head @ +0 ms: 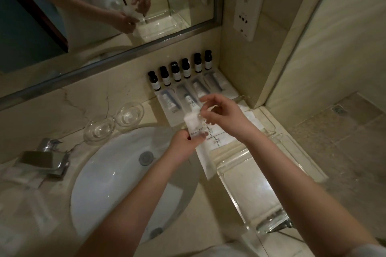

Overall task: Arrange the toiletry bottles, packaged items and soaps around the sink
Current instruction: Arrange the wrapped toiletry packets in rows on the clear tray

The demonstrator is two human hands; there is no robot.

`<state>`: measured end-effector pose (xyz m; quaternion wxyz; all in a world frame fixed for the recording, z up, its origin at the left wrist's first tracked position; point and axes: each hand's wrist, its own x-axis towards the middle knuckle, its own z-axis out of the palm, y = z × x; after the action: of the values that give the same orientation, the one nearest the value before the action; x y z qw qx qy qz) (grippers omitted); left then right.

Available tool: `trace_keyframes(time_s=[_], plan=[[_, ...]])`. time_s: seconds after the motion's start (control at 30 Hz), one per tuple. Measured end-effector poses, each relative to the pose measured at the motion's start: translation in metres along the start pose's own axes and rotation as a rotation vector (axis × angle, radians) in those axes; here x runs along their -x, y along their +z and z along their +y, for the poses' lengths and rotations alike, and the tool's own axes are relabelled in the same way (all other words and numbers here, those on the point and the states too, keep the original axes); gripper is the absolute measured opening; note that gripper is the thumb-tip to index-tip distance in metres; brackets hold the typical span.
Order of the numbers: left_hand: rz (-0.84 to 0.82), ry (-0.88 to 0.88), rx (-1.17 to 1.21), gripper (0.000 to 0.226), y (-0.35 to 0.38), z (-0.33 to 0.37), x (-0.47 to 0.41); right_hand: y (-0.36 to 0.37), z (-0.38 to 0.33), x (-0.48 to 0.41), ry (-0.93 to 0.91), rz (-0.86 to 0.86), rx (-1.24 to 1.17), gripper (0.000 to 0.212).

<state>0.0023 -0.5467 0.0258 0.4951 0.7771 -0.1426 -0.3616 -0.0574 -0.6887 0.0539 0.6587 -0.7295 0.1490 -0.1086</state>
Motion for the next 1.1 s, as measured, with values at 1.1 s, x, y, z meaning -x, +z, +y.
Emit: trace_keyframes(time_s=[1.1], plan=[[-0.158,0.343,-1.015,0.039,0.056,-0.050,-0.032,-0.100,0.110,0.004,0.625,0.481,0.428,0.038]])
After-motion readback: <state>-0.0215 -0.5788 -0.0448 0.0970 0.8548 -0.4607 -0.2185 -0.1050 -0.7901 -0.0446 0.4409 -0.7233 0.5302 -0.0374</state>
